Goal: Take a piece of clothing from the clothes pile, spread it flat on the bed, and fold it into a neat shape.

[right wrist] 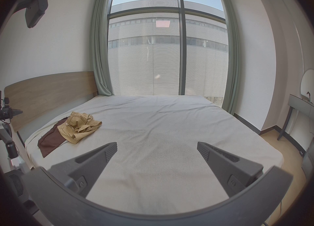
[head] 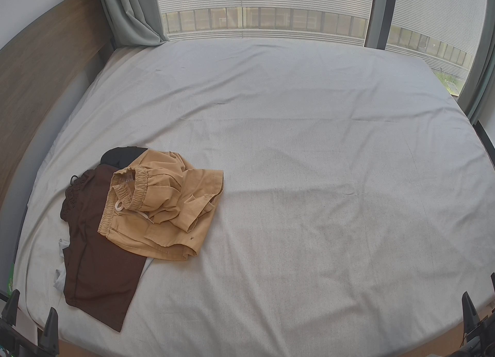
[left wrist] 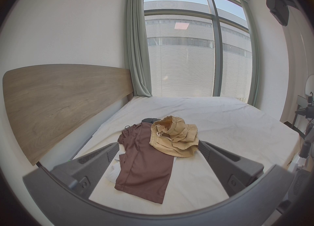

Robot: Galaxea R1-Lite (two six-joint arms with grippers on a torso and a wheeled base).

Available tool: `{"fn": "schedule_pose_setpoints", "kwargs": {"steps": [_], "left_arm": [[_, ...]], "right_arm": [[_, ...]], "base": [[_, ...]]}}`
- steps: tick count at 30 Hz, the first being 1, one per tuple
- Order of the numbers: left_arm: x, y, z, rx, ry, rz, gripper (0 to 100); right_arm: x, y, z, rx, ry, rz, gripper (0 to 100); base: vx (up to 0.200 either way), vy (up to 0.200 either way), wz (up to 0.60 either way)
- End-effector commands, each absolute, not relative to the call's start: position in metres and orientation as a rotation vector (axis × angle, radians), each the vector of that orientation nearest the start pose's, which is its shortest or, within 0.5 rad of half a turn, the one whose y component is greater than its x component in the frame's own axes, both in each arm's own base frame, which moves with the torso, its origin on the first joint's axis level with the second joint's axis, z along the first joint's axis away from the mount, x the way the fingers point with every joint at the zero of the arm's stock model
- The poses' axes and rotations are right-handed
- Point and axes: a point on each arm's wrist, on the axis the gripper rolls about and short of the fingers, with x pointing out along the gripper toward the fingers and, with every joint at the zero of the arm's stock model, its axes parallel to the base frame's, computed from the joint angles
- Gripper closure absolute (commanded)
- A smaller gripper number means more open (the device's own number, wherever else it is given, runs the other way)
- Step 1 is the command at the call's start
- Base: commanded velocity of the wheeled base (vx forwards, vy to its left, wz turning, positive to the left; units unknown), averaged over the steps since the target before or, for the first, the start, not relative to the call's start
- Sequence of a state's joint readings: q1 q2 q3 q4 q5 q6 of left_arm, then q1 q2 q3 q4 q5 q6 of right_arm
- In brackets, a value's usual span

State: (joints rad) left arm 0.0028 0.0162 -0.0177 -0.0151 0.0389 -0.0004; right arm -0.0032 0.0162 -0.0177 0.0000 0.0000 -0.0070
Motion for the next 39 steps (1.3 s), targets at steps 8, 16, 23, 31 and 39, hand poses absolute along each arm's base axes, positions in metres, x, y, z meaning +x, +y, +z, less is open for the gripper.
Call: {"fn": "schedule_pose_setpoints", "kwargs": {"steps": [8,16,23,31,39], "left_arm": [[-0.027,0.001,0.124,-0.006,-0.115,0.032,0],[-0.017,0.001,0.134,-0.009,-0.061,0.023,0],[-0.01,0.001,0.147,-0.009,-0.038,0.018,0],[0.008,0.001,0.156,-0.014,0.006,0.003,0],[0.025,-0.001,0.175,-0.081,0.036,-0.049,0]], "right_arm": [[-0.022,0.0,0.076,-0.006,0.014,-0.003,0],[-0.022,0.0,0.076,-0.006,0.014,-0.001,0],[-0.022,0.0,0.076,-0.006,0.012,0.0,0],[-0.022,0.0,0.076,-0.008,0.012,0.0,0],[-0.022,0.0,0.076,-0.008,0.012,0.0,0]], "base": [[0.0,0.0,0.0],[0.0,0.0,0.0],[0.0,0.0,0.0],[0.0,0.0,0.0],[0.0,0.0,0.0]]}}
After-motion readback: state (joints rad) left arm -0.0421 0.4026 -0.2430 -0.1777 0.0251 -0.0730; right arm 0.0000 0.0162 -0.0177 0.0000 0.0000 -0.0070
